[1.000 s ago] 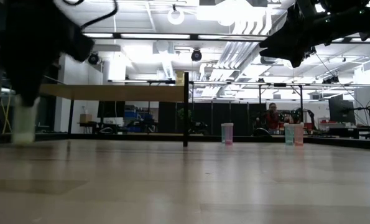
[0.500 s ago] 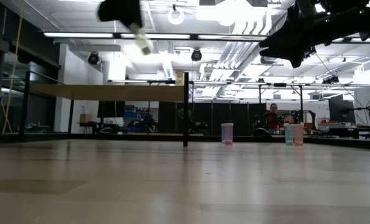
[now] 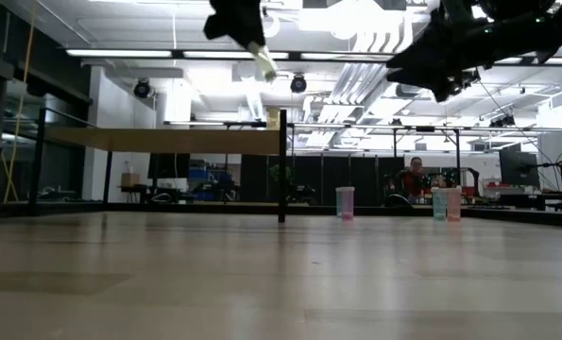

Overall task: Pick and place medicine bottles onto shelf by color
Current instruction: Put the left yellow pill bottle on the shelf

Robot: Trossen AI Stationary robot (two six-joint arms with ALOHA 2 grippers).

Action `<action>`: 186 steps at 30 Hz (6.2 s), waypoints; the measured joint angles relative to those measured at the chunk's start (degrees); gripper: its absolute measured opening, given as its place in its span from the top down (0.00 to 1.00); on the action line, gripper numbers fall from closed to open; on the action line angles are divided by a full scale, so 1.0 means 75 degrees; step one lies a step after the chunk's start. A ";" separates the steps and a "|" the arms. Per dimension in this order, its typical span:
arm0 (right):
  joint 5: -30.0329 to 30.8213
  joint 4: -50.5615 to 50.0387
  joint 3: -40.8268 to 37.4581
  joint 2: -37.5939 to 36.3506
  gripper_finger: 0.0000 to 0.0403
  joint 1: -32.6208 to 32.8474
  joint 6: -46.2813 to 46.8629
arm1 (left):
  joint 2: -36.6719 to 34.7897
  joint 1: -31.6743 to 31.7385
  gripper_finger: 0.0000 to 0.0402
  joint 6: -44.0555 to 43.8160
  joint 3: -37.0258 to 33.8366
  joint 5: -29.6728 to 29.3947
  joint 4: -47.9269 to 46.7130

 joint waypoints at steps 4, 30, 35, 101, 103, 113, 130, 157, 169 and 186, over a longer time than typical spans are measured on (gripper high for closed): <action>-0.0062 0.1738 0.0000 0.0822 0.64 0.0278 -0.0417 | -0.0055 -0.0133 0.71 0.0143 0.0117 -0.0020 0.0009; -0.0802 0.7966 0.1712 0.6436 1.00 0.0960 0.0353 | -0.0193 -0.0317 0.71 0.0393 0.0134 0.0055 0.0205; -0.0660 0.7620 0.2066 0.6630 1.00 0.0948 0.0146 | -0.0193 -0.0318 0.71 0.0345 0.0134 0.0063 0.0191; -0.0292 0.1384 0.2623 0.3444 1.00 0.0028 -0.2451 | -0.1234 0.1112 0.71 0.1481 -0.4779 0.0187 0.6045; -0.0295 0.1384 0.2623 0.3444 1.00 0.0006 -0.2446 | -0.1234 0.1112 0.71 0.1504 -0.4779 0.0267 0.6050; -0.0301 0.1378 0.2623 0.3444 1.00 0.0006 -0.2305 | -0.1124 0.1207 0.71 0.1680 -0.4124 0.0238 0.5103; -0.0310 0.1228 0.2623 0.3447 1.00 0.0009 -0.2218 | -0.0258 0.1255 0.71 0.1950 -0.3377 0.0325 0.4514; -0.0307 0.1224 0.2623 0.3447 1.00 0.0009 -0.2159 | -0.0304 0.1296 0.71 0.2148 -0.3377 0.0043 0.4473; -0.0305 0.1224 0.2623 0.3447 1.00 0.0009 -0.2100 | -0.0304 0.1296 0.71 0.2148 -0.3377 0.0063 0.4471; -0.0304 0.1224 0.2623 0.3448 1.00 0.0009 -0.1958 | -0.0304 0.1296 0.52 0.2148 -0.3380 0.0066 0.4474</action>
